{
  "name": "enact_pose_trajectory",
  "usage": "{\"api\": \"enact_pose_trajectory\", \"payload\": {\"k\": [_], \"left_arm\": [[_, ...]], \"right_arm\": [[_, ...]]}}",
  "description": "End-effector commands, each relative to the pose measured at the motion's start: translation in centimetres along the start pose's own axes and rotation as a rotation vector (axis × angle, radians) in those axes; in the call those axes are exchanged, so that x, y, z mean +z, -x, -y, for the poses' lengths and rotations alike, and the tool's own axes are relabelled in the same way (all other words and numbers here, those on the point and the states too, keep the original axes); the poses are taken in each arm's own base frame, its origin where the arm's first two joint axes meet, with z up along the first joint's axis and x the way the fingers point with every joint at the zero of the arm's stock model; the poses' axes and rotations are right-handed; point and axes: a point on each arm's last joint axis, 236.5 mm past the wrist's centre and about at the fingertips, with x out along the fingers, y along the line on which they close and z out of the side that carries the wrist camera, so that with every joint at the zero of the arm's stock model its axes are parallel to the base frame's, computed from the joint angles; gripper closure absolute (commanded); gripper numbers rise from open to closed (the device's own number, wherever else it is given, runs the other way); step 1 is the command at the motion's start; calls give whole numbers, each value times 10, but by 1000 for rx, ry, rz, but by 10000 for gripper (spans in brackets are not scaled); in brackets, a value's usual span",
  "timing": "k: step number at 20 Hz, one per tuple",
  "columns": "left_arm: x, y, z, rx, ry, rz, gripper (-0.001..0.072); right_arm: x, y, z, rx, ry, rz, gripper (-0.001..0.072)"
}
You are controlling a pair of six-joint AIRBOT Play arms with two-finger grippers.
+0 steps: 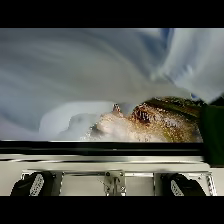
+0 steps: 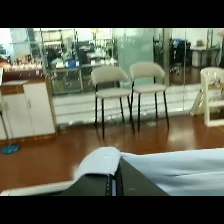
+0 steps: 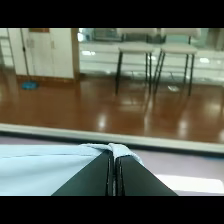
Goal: Fold the shirts.
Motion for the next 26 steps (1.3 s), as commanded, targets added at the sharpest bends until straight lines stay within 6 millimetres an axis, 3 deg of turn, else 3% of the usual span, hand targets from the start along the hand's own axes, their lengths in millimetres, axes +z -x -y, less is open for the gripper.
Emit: {"api": "enact_pose_trajectory", "payload": {"k": [1, 6, 9, 11, 13, 16, 20, 23, 26], "left_arm": [[-45, 23, -1, 48, -14, -208, 667], [-98, 31, 4, 16, 53, -433, 667], [-129, 24, -4, 20, 87, -527, 668], [-173, 16, -13, 20, 143, -653, 668], [-226, 8, -22, 21, 212, -785, 668], [-315, -17, -36, 6, 327, -954, 668], [-422, -71, -60, 26, 452, -1072, 667], [-472, -139, -67, -5, 445, -1003, 665], [-497, -204, -62, -21, 429, -843, 665]], "right_arm": [[-34, 33, 6, -46, -4, -148, 651], [-76, 37, 5, -42, -10, -329, 651], [-123, 27, 14, -61, -20, -551, 651], [-165, 12, 19, -62, -43, -758, 652], [-200, -20, 18, -47, -88, -886, 652], [-287, -71, 19, -20, -129, -1132, 652], [-395, -168, 22, -28, -212, -1181, 651], [-432, -249, 24, -29, -278, -1030, 651], [-440, -310, 12, 3, -415, -849, 651]]}}
